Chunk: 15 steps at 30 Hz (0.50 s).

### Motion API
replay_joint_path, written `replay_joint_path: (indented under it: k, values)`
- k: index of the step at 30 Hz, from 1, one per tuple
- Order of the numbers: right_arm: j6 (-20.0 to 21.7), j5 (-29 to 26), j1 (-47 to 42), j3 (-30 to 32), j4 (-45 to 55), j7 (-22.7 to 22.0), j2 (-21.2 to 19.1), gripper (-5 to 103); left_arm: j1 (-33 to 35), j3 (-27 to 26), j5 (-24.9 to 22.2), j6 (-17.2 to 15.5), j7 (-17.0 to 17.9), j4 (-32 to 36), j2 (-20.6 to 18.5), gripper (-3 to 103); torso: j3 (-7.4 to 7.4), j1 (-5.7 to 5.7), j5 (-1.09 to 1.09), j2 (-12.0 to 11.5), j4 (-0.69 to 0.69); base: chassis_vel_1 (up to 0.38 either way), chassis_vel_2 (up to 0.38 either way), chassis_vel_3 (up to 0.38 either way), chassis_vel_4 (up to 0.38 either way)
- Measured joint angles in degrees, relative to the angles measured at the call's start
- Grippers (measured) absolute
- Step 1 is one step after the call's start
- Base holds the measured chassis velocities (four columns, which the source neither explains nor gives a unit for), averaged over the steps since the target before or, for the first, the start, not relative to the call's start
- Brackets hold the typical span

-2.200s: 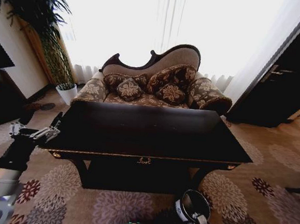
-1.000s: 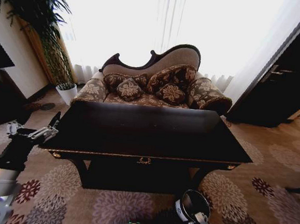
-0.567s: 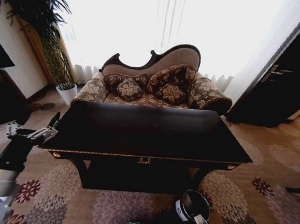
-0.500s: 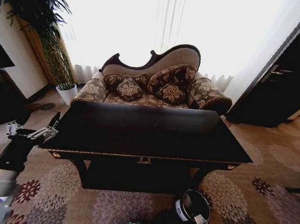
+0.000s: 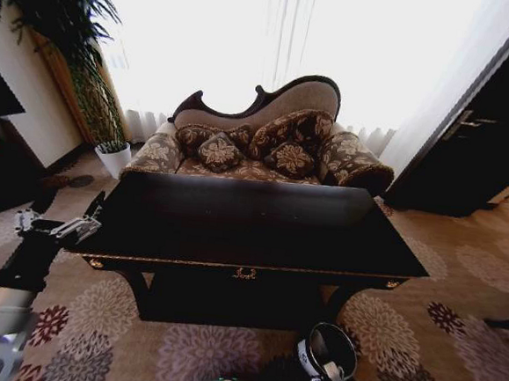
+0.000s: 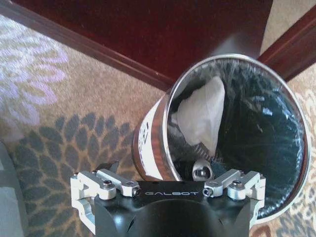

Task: Move to the front of the table and place the trash on the table into the trash bin.

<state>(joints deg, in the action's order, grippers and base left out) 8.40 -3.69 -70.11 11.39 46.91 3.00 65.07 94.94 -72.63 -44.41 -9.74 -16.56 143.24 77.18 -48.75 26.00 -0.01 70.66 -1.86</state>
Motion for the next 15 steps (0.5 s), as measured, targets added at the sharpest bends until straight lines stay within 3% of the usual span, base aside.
replay_joint_path:
  k: [10,13,15]
  values:
    - [-3.8,-2.2,-7.1,0.0,12.2,5.3,-4.8,100,-1.0,0.8,-0.1,0.0,0.1,0.0,0.2,100,0.0,0.0,0.0,0.0,-0.01,0.0,0.0,0.0,0.0]
    - [-8.6,-3.8,-11.2,1.2,18.9,8.1,-7.1,100,-1.5,1.6,0.0,0.0,0.2,-0.1,0.4,100,0.0,0.0,0.0,0.0,0.01,0.0,0.0,0.0,0.0]
    - [-9.3,-4.2,-12.5,1.6,20.7,8.4,-7.5,100,-1.7,1.9,0.0,0.0,0.3,-0.2,0.4,100,0.0,0.0,0.0,0.0,0.0,0.0,0.0,0.0,0.0]
